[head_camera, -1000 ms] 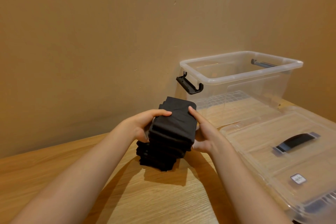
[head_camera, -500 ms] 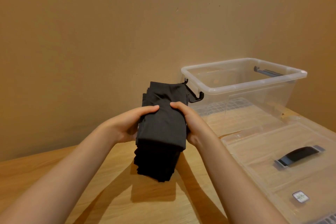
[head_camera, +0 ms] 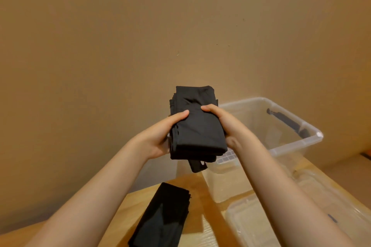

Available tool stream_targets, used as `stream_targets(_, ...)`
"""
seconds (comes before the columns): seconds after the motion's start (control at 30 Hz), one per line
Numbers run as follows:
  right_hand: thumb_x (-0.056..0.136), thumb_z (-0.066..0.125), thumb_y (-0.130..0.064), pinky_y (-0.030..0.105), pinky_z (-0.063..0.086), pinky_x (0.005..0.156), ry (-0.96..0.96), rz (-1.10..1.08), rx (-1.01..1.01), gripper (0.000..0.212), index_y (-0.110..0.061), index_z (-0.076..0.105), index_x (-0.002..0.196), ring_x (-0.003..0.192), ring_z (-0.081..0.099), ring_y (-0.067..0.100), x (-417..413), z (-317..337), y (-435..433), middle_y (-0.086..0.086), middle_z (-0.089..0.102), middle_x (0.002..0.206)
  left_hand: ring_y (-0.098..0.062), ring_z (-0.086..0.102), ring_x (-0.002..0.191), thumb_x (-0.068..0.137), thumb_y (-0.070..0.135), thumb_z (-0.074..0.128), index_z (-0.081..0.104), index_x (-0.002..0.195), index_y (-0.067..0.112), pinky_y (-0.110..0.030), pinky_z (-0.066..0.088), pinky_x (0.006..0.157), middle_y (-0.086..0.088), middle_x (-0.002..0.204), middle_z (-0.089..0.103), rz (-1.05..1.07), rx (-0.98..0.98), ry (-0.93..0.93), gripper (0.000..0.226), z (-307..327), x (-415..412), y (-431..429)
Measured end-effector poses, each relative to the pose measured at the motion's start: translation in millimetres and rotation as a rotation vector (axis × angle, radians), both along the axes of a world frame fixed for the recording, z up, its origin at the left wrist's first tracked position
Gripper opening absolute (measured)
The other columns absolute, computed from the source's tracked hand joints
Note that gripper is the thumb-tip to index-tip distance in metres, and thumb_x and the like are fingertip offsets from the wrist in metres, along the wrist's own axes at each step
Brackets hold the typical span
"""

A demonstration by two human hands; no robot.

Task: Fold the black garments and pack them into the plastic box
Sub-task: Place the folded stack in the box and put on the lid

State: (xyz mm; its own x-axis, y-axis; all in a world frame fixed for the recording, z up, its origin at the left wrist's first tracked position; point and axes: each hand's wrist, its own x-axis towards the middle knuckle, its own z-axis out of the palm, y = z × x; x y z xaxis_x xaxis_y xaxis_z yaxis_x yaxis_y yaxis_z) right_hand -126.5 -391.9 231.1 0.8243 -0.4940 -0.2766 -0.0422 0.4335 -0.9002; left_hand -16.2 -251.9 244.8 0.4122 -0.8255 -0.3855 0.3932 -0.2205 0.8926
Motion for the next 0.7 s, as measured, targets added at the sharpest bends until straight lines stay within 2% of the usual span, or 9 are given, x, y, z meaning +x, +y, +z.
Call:
stream_targets(0.17, 0.089, 0.062, -0.032, 0.034, 0.053, 0.070, 0.069, 0.007, 0.050, 0.025, -0.009, 0.067, 0.097, 0.075, 0.068, 0.024, -8.7, 26.7, -64.4, 0.010, 0.073, 0.083, -0.026, 0.071, 0.099, 0.089, 0.032, 0.065, 0.064, 0.119, 0.012, -0.038, 0.057, 0.084, -0.011, 0.108, 0.073, -0.020, 0.007, 0.135, 0.036, 23.5, -9.2, -60.5)
stream_targets(0.23, 0.088, 0.062, -0.032, 0.035, 0.053, 0.072, 0.113, 0.013, 0.075, 0.028, -0.008, 0.067, 0.100, 0.077, 0.069, 0.026, -11.6, 22.7, -87.6, 0.011, 0.073, 0.087, -0.028, 0.070, 0.098, 0.090, 0.029, 0.065, 0.063, 0.118, 0.011, -0.041, 0.056, 0.085, -0.012, 0.105, 0.074, 0.011, 0.012, 0.187, 0.033, 19.1, -15.1, -82.7)
stream_targets(0.3, 0.086, 0.063, -0.032, 0.037, 0.053, 0.075, 0.168, 0.026, 0.101, 0.031, -0.007, 0.068, 0.103, 0.080, 0.068, 0.028, -14.2, 10.8, -107.9, 0.013, 0.072, 0.091, -0.031, 0.069, 0.100, 0.090, 0.028, 0.066, 0.062, 0.120, 0.012, -0.043, 0.056, 0.088, -0.013, 0.108, 0.073, 0.054, 0.041, 0.225, 0.035, 7.9, -22.8, -101.7)
stream_targets(0.43, 0.078, 0.069, -0.032, 0.042, 0.051, 0.088, 0.323, 0.099, 0.127, 0.044, -0.004, 0.067, 0.112, 0.093, 0.066, 0.032, -15.0, -16.9, -141.3, 0.017, 0.070, 0.104, -0.033, 0.069, 0.099, 0.085, 0.030, 0.072, 0.050, 0.130, 0.018, -0.045, 0.059, 0.077, -0.013, 0.115, 0.068, 0.182, 0.140, 0.255, 0.051, -26.4, -37.8, -131.0)
stream_targets(0.5, 0.075, 0.071, -0.031, 0.044, 0.050, 0.090, 0.392, 0.161, 0.139, 0.048, -0.004, 0.066, 0.114, 0.097, 0.064, 0.033, -10.9, -28.7, -153.0, 0.018, 0.069, 0.106, -0.032, 0.067, 0.099, 0.087, 0.027, 0.070, 0.044, 0.131, 0.021, -0.045, 0.059, 0.078, -0.013, 0.116, 0.065, 0.290, 0.164, 0.235, 0.052, -43.7, -44.3, -140.1)
stream_targets(0.63, 0.064, 0.081, -0.028, 0.045, 0.052, 0.085, 0.495, 0.262, 0.191, 0.052, -0.004, 0.068, 0.108, 0.097, 0.065, 0.035, 0.3, -52.3, -165.5, 0.019, 0.069, 0.105, -0.034, 0.065, 0.099, 0.090, 0.022, 0.066, 0.042, 0.128, 0.023, -0.048, 0.058, 0.082, -0.013, 0.114, 0.063, 0.431, 0.190, 0.243, 0.044, -70.2, -47.5, -148.5)
stream_targets(0.7, 0.068, 0.079, -0.027, 0.045, 0.051, 0.085, 0.528, 0.292, 0.208, 0.051, -0.004, 0.066, 0.112, 0.100, 0.064, 0.036, 5.4, -64.3, -169.7, 0.020, 0.069, 0.106, -0.034, 0.065, 0.098, 0.091, 0.022, 0.064, 0.043, 0.126, 0.024, -0.048, 0.058, 0.078, -0.013, 0.113, 0.063, 0.469, 0.207, 0.270, 0.040, -80.5, -46.2, -151.0)
